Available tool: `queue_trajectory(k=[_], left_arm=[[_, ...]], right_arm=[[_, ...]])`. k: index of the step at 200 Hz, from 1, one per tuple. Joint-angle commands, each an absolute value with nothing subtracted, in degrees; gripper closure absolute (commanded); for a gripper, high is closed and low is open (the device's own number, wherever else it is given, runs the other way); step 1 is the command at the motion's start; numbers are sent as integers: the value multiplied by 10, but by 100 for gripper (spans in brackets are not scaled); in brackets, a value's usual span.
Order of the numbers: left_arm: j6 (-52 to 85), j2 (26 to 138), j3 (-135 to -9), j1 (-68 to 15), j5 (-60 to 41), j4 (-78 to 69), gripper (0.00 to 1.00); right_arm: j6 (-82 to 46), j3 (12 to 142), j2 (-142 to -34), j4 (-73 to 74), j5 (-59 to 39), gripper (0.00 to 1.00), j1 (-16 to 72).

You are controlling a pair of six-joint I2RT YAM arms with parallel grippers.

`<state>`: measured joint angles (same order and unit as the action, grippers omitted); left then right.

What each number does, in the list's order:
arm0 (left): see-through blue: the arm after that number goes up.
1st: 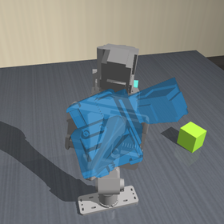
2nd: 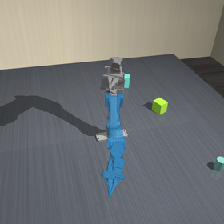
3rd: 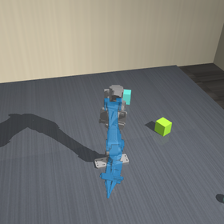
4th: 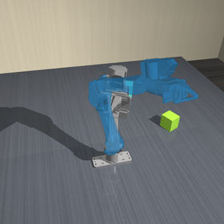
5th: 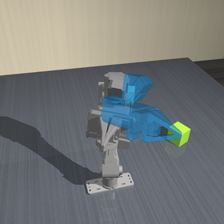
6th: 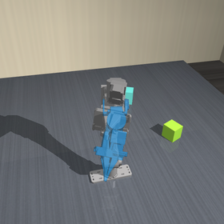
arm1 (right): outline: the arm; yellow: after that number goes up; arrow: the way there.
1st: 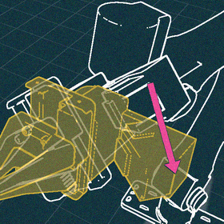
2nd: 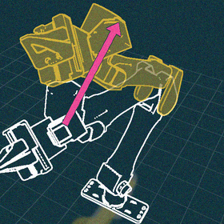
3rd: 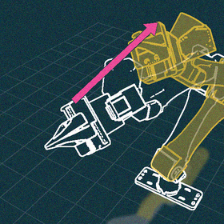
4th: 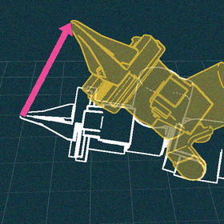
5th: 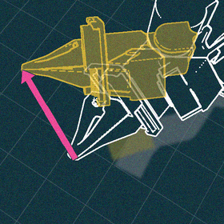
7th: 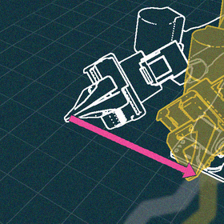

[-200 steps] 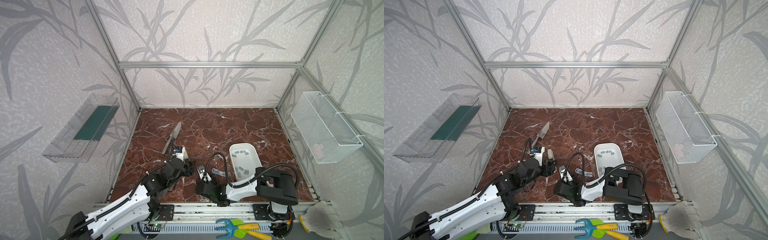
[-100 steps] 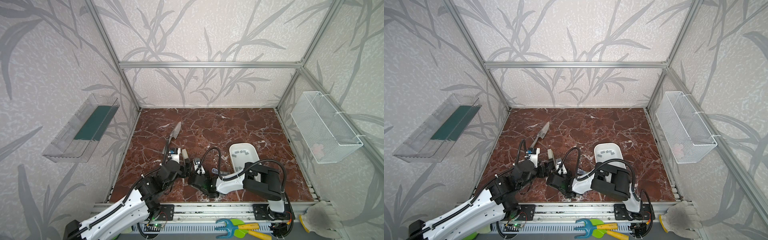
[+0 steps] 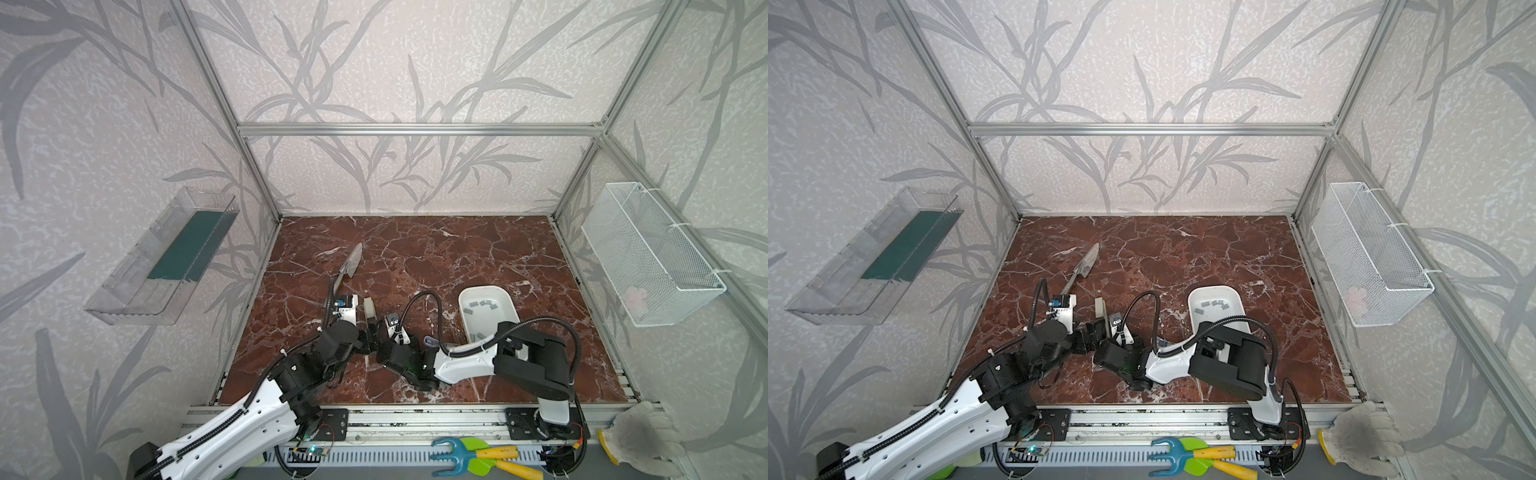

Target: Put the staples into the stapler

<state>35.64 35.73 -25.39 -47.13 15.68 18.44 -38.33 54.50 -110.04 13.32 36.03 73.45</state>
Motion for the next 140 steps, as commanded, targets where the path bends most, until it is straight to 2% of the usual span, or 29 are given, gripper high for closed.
queue_trajectory(k=[1, 52, 92, 107, 140], left_arm=[[348, 356, -253, -472, 150, 192, 15], [339, 391, -246, -474, 87, 125, 13], [379, 457, -259, -477, 77, 68, 13], [411, 498, -258, -480, 72, 31, 13], [487, 598, -259, -512, 82, -73, 17]], right_arm=[[-350, 521, -1023, 127, 367, 39, 732], [-348, 433, -822, 77, 386, 35, 733], [-455, 378, -593, -53, 379, 20, 730], [-479, 364, -502, -103, 353, 17, 730], [-454, 311, -327, -104, 279, 11, 730]])
